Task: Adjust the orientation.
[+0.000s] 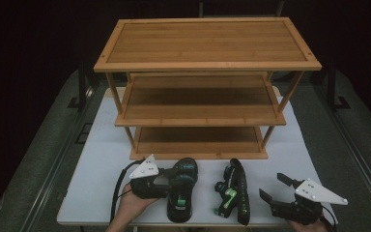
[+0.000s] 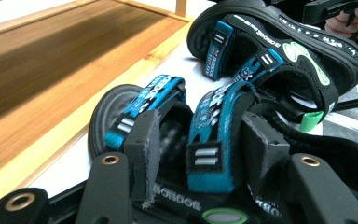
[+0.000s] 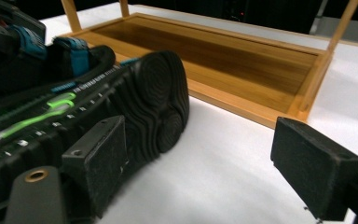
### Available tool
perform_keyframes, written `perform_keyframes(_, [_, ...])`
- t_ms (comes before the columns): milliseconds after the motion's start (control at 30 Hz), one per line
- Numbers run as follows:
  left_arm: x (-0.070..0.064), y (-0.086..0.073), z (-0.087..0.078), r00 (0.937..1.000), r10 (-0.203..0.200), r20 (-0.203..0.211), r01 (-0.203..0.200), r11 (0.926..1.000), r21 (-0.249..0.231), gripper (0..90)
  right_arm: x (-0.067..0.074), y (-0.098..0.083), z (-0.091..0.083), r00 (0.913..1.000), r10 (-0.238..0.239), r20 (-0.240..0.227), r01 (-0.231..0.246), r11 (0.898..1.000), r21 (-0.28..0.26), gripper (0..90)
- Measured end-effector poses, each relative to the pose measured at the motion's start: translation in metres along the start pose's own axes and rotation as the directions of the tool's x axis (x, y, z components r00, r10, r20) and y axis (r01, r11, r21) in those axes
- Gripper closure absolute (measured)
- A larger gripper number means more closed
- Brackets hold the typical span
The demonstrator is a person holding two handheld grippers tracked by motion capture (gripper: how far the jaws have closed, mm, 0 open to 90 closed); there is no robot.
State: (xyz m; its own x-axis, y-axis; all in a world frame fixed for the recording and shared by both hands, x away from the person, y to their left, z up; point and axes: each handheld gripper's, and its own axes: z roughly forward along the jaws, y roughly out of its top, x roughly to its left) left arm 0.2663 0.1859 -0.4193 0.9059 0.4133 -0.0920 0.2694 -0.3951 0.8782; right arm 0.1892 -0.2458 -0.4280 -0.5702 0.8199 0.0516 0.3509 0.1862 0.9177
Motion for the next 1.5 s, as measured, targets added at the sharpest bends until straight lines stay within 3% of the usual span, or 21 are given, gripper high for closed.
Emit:
perform_keyframes(133, [0.000,-0.001,-0.002,1.0000,-0.004,-0.001,0.004,1.0000,0.002,51.5,0.004,0.005,0.000,0.9998,0.000,-0.021,0.000,1.000,-0.007,17.9])
perform_keyframes(200, [0.000,-0.001,-0.003,1.0000,-0.002,0.000,0.002,1.0000,0.002,51.9,0.006,0.009,0.001,0.9991,-0.010,-0.041,0.010,1.000,-0.009,24.7])
perform_keyframes(333, [-0.002,-0.002,-0.006,1.0000,-0.001,0.009,0.001,0.9999,-0.010,54.8,0.012,0.016,0.004,0.9976,-0.026,-0.065,0.025,1.000,-0.009,28.5])
perform_keyframes(533, [-0.003,-0.003,-0.005,0.9995,-0.009,0.029,0.009,0.9999,-0.008,63.1,0.022,0.026,0.011,0.9934,-0.051,-0.103,0.048,0.998,-0.029,49.6])
perform_keyframes(733, [-0.004,-0.004,-0.005,0.9996,-0.009,0.027,0.009,0.9999,-0.009,63.6,0.037,0.034,0.019,0.9865,-0.119,-0.113,0.116,0.993,-0.034,73.4])
perform_keyframes(867, [-0.005,-0.004,-0.005,0.9997,-0.006,0.024,0.006,0.9999,-0.011,63.5,0.042,0.036,0.023,0.9817,-0.139,-0.130,0.137,0.990,-0.026,82.7])
perform_keyframes(1067, [-0.005,-0.004,-0.004,0.9997,-0.004,0.023,0.004,0.9999,-0.011,63.5,0.043,0.033,0.028,0.9780,-0.153,-0.142,0.157,0.988,0.013,88.3])
perform_keyframes(1500, [-0.006,-0.004,-0.006,0.9998,-0.001,0.018,0.001,0.9999,-0.012,63.5,0.040,0.031,0.021,0.9823,-0.156,-0.103,0.160,0.986,0.033,89.6])
